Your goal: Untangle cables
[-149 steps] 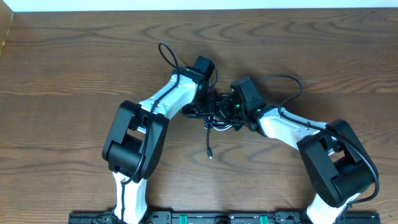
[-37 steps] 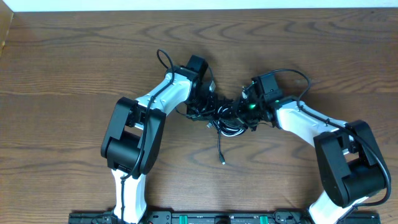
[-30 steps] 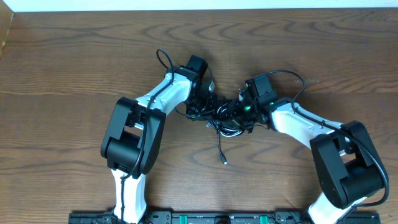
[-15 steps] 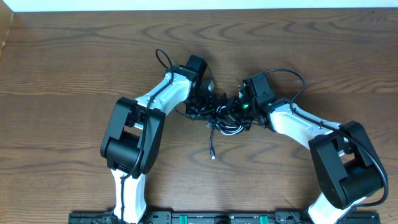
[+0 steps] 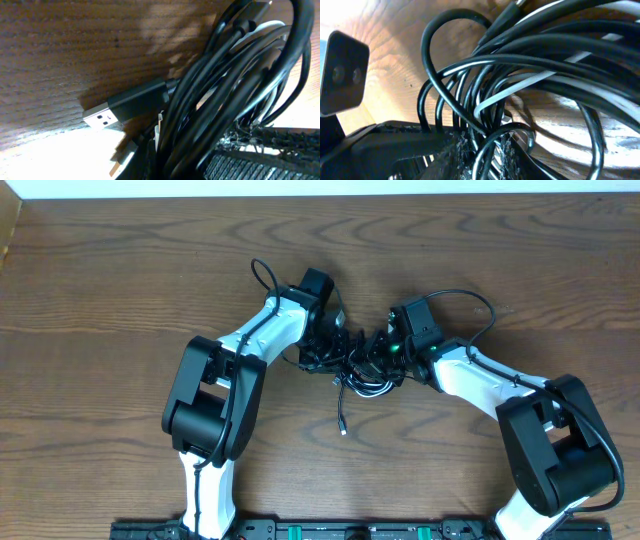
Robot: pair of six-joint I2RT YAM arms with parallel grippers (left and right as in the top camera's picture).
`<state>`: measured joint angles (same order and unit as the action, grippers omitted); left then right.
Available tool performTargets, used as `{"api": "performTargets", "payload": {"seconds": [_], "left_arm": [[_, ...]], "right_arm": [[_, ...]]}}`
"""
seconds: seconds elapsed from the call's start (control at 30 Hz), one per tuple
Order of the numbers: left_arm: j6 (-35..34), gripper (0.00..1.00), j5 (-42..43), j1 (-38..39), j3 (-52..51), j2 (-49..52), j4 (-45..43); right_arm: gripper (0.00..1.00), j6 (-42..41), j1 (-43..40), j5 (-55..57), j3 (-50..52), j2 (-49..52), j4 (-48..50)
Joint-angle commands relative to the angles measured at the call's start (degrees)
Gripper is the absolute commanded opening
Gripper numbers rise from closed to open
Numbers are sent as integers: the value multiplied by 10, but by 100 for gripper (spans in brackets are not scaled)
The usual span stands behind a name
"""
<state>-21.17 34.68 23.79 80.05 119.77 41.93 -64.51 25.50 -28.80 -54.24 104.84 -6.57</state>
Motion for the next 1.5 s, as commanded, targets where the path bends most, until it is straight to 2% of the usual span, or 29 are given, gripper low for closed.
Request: {"api": "performTargets", "payload": {"seconds": [0.0, 0.27, 0.4, 0.67, 0.7, 0.83, 0.9, 1.2, 1.47], "left_arm": [[-3, 8, 17, 3, 0, 5, 2], [-3, 8, 17, 3, 0, 5, 2], [-3, 8, 17, 3, 0, 5, 2], [-3, 8, 17, 3, 0, 5, 2], [-3, 8, 17, 3, 0, 5, 2], [-3, 8, 17, 3, 0, 5, 2], [-3, 8, 17, 3, 0, 5, 2], [-3, 8, 17, 3, 0, 5, 2], [-3, 8, 17, 3, 0, 5, 2]], "right_arm": [[25, -33, 15, 18, 5, 3, 1], [25, -103, 39, 46, 5, 3, 1], [27, -144, 39, 47, 5, 3, 1], [29, -204, 39, 14, 5, 3, 2], [28, -209, 39, 11, 5, 3, 2], [1, -207, 39, 10, 5, 3, 2], [1, -207, 38, 10, 5, 3, 2], [1, -61, 9, -33, 5, -9, 24], [1, 33, -32, -62, 5, -33, 34]]}}
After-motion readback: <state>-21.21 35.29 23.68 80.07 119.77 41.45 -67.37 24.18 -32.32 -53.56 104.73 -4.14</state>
